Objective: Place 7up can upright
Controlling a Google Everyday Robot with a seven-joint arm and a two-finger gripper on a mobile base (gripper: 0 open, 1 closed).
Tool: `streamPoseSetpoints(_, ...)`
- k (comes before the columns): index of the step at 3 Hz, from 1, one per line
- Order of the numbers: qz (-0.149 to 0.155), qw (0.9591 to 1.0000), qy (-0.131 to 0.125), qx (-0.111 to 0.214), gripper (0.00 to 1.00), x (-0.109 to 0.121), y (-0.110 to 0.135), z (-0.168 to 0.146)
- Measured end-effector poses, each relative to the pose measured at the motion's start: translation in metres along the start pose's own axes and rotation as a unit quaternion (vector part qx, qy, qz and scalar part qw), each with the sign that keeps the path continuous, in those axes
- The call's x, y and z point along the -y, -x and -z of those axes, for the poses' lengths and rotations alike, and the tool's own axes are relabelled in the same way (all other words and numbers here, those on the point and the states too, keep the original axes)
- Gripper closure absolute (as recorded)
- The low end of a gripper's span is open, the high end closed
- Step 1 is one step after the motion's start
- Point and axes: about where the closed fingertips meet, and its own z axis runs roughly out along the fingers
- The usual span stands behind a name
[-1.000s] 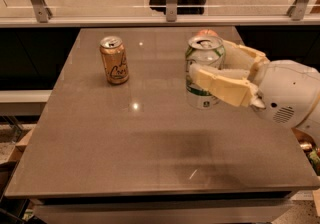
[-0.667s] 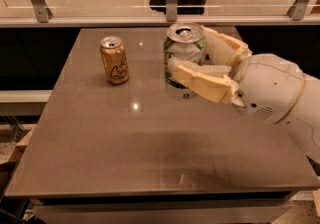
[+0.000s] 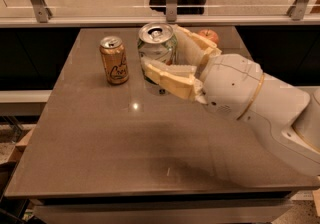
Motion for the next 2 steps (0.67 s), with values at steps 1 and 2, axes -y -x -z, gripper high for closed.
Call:
streamPoseSetpoints(1,-0.003,0.9985,-0.022,-0.049,1.00,0.007,-0.025,-0.016)
streamPoseSetpoints(2,-0.020,0.9944,-0.042,-0.095,1.00,0.019,-0.056,-0.022)
